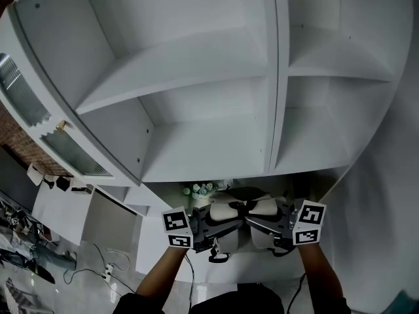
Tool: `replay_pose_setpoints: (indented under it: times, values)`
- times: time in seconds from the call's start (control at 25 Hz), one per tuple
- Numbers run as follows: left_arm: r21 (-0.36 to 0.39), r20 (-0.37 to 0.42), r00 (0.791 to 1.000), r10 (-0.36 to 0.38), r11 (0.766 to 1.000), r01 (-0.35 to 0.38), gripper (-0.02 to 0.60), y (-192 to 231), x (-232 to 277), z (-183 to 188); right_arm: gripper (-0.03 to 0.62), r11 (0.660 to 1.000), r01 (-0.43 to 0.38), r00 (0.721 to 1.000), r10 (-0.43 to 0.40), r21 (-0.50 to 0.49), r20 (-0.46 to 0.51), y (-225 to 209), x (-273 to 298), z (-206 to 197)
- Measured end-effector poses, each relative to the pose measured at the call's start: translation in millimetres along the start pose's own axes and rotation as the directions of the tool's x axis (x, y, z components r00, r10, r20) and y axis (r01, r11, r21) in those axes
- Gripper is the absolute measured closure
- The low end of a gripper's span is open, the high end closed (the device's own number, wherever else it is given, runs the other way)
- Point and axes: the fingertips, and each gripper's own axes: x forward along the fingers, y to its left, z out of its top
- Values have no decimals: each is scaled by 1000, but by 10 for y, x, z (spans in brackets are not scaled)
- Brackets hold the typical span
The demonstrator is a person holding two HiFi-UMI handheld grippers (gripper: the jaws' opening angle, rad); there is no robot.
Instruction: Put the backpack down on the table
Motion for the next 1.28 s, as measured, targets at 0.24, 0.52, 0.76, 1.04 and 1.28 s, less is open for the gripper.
replay_pose_setpoints:
  times: [0.24,0.52,0.76,1.04,1.28]
  values:
    - [-53,-5,1000,24,998,-24,518,141,16,-274,551,997,1,1000,-1,79,9,-153,-54,-277]
    - [-75,-43,998,45,996,-48,518,201,-10,-688,549,992,10,999,-6,127,-32,-230,-98,-649]
    - [-124,-30,999,33,992,-37,518,178,-66,-773,548,991,8,999,-2,133,-48,-201,-73,-803]
    - [-264,-1,1000,10,965,-10,518,285,-96,-1102,543,971,82,994,-64,226,-88,-363,-107,-1157]
    - [-228,-21,998,55,972,-58,517,362,-86,-1177,525,962,110,993,-96,252,-66,-404,-132,-1182]
